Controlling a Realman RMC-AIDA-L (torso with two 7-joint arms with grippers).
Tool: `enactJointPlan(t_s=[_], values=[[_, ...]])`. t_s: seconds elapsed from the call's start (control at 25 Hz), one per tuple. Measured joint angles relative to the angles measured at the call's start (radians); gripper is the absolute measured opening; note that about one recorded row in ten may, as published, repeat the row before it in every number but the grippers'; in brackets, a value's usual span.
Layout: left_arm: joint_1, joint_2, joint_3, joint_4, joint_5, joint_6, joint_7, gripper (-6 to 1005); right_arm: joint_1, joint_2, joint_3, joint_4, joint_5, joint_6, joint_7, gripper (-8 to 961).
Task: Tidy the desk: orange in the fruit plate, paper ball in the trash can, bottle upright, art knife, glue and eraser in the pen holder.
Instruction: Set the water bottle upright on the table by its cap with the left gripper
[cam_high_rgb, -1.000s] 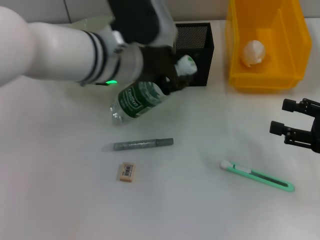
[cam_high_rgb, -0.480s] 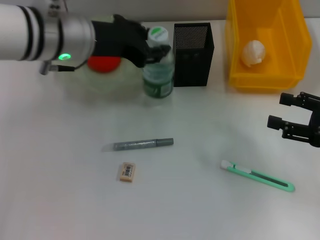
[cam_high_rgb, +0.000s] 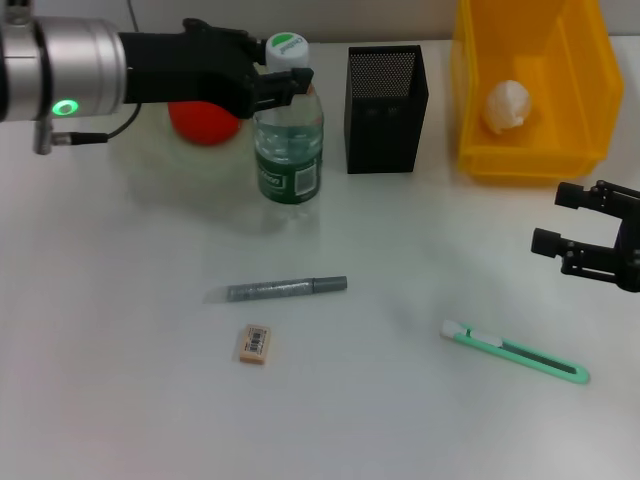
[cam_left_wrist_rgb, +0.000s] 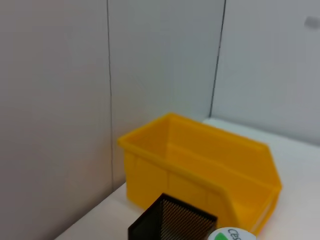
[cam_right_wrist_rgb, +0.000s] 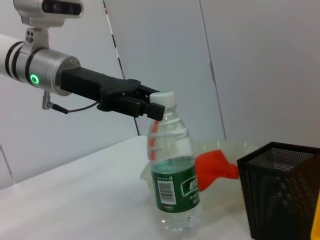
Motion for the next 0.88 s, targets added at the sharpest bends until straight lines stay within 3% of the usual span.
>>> enactJointPlan(t_s=[0.28,0.68,0.88], values=[[0.023,0.002,-0.158,-0.059,-0.085,0.152,0.109,477,0.004,0.0,0.0,0.0,0.0,-0.013,0.0,778],[0.072,0.004,-0.239,-0.071,-0.092,0.222,0.184,497,0.012,0.0,-0.003,0.0,0.0,-0.016,0.0,778],[0.122,0.011,-0.325,-0.07,-0.089,0.256,0.225,507,0.016,0.0,-0.008,0.0,0.0,-0.017,0.0,778]])
